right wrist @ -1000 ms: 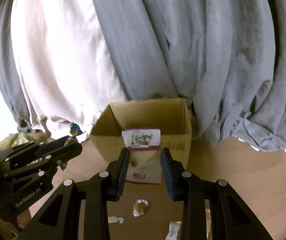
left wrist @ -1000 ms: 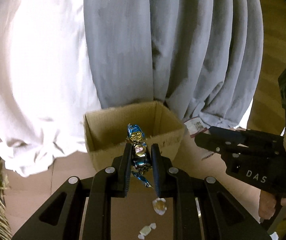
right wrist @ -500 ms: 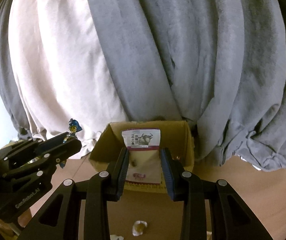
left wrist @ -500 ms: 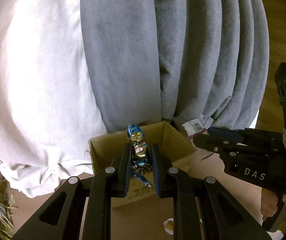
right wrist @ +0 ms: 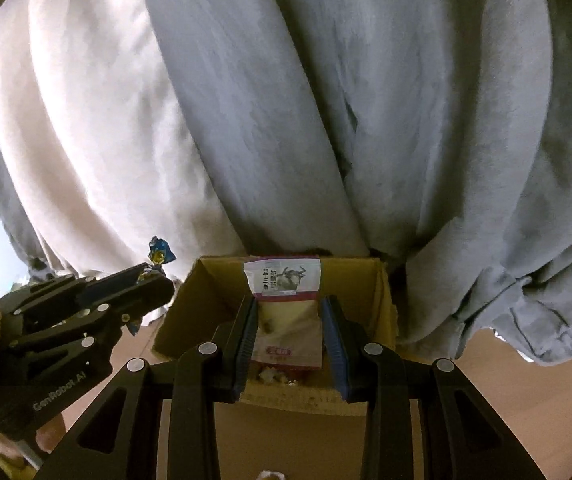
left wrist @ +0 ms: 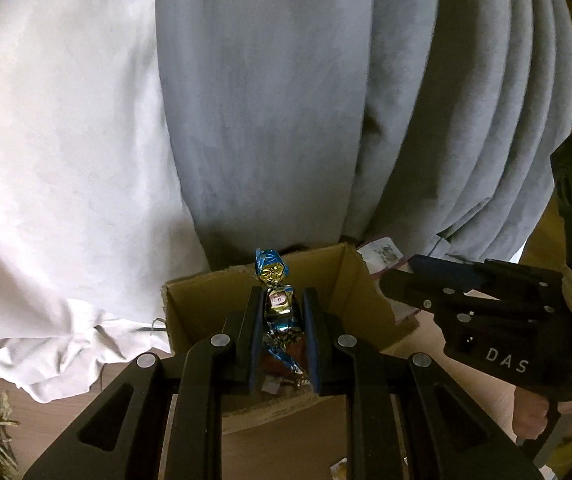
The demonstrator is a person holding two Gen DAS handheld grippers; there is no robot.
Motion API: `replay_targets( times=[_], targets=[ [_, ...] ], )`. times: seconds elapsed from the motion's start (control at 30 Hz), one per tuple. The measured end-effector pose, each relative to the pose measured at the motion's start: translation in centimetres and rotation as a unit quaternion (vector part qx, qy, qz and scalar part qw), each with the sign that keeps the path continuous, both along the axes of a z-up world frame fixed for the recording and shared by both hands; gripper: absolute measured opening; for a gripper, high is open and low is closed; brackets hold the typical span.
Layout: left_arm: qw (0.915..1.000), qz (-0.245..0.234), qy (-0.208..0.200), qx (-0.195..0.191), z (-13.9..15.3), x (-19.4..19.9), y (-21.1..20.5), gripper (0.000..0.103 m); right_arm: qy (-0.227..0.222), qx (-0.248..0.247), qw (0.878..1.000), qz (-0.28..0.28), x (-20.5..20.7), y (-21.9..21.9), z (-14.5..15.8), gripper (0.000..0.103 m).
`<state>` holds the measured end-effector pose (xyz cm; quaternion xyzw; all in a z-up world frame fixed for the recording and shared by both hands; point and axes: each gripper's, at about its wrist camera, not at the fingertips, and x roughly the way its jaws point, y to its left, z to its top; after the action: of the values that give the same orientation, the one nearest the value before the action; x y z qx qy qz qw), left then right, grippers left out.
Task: Organize snacks
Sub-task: 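Carry both snacks over the box and open both tools, then move both tools back to the table snacks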
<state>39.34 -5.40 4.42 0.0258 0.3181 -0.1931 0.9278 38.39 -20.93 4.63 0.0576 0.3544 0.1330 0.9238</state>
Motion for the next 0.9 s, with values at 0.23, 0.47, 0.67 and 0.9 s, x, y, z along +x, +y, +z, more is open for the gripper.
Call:
replay_targets(
  times=[0.23,0.47,0.67,0.9],
  targets=[
    [0.9993,0.013,0.034,0.011,-1.2,2.6,-0.1,0.043,0.032,0.001,0.999,-0.011,2.6,-0.3,-1.9,0.035],
    [0.9993,0.013,0.017,0.029,-1.5,0.7,-0.4,0.045,0.044,-0.021,0.998,-0.035,1.9,-0.8,-3.1,0.045],
    [0.9990,0.008,-0.024,0.036,-0.7,-3.5,-0.4,0.045,0.009,-0.034,0.999,-0.040,-1.9,-0.6,-1.6,0.045],
    [0.9975,-0.008,-0.061,0.034,-0.2,-8.5,-0.7,0.045,-0.032,-0.033,0.998,-0.049,-7.7,-1.1,0.1,0.045]
  ],
)
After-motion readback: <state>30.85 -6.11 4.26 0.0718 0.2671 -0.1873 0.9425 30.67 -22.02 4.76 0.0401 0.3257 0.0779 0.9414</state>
